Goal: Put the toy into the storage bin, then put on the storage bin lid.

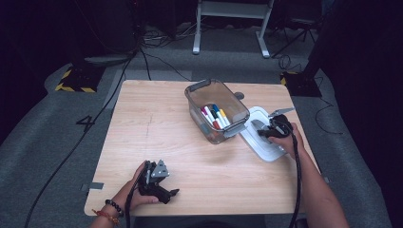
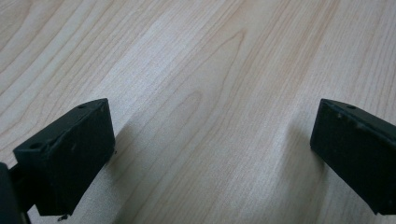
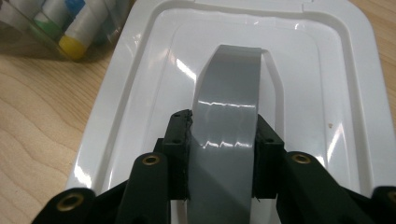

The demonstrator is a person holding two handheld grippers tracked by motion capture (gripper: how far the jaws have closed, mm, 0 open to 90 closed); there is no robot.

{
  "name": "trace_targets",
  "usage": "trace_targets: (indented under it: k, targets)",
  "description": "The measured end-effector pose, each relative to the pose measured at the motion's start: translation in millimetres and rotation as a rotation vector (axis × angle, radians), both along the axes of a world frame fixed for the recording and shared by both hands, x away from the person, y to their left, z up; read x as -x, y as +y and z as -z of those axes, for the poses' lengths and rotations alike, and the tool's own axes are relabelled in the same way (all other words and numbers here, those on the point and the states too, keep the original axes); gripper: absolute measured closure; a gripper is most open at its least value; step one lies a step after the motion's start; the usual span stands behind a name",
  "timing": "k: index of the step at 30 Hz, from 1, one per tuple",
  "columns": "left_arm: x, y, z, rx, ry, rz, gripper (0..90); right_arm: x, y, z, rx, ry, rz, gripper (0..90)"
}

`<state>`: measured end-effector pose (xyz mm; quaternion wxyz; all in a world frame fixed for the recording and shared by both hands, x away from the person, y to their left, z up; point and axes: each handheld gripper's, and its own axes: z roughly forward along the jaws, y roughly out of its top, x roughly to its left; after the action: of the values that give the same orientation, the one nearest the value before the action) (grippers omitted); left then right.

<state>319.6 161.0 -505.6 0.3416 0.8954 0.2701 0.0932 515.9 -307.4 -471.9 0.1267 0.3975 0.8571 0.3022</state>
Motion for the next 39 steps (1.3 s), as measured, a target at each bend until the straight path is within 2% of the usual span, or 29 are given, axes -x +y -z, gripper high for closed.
trace_targets:
  k: [5,14,19,23,30,39]
  targets:
    - [-0.4,0.0,0.0,0.001,0.001,0.004,0.2,-0.6,-5.3,-2.8,-0.004,-0.021,0.022,67.5]
    - [-0.3,-0.2,0.0,0.001,0.001,0.004,0.1,5.4,-20.6,-15.9,-0.012,-0.088,0.082,67.8]
    - [-0.6,-0.1,0.0,0.002,0.001,0.008,0.1,9.4,-32.9,-31.2,-0.051,-0.131,0.105,67.8]
    - [-0.8,0.0,0.0,0.002,0.002,0.011,0.1,11.3,-39.8,-45.0,-0.11,-0.163,0.124,67.8]
    - [-1.0,0.1,0.0,0.001,0.001,0.012,0.1,19.8,-31.4,-75.4,-0.089,-0.24,0.093,67.8]
    - [-1.8,-0.4,-0.1,-0.001,0.002,0.013,0.1,19.8,-32.7,-94.6,-0.107,-0.259,0.094,67.9]
